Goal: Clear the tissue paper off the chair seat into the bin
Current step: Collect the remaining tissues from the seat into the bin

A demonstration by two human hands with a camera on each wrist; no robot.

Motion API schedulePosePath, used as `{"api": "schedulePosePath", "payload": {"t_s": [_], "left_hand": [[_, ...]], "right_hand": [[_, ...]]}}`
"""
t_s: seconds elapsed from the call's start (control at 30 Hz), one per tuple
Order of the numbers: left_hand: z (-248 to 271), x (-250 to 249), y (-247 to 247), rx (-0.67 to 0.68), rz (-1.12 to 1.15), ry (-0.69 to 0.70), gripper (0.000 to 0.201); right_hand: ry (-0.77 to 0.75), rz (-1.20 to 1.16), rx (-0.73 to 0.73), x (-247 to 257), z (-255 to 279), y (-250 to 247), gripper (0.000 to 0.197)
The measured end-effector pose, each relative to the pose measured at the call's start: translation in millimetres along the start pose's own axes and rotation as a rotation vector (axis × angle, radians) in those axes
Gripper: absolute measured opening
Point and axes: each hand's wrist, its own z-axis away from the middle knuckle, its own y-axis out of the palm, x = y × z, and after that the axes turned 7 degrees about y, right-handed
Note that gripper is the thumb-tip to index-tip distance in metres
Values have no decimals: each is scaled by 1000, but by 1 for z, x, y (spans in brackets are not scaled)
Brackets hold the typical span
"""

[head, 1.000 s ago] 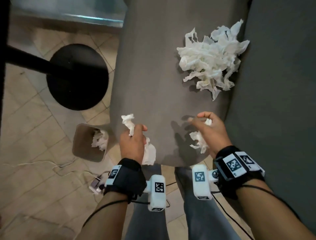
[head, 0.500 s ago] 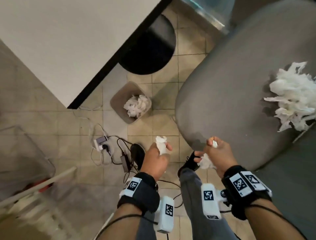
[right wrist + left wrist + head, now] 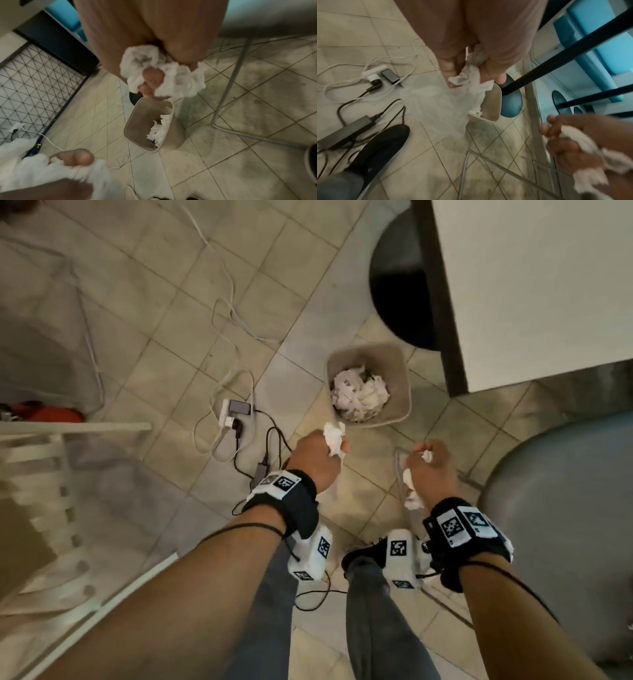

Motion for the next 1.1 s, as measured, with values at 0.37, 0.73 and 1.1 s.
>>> {"api": "schedulePosePath", "payload": {"t_s": [0.37,0.73,1.1], "left_hand": [[-141,-6,-3,-171,82,123,42],[-200,53,49,53,14,129,74],[-68,131,-8,83,-116,-15,58]], "right_hand": [[-86,109,104,81,-100,64,35],[-172,169,108,54,-167,85,75],[-26,577,299,-36,-56,43,46]]}}
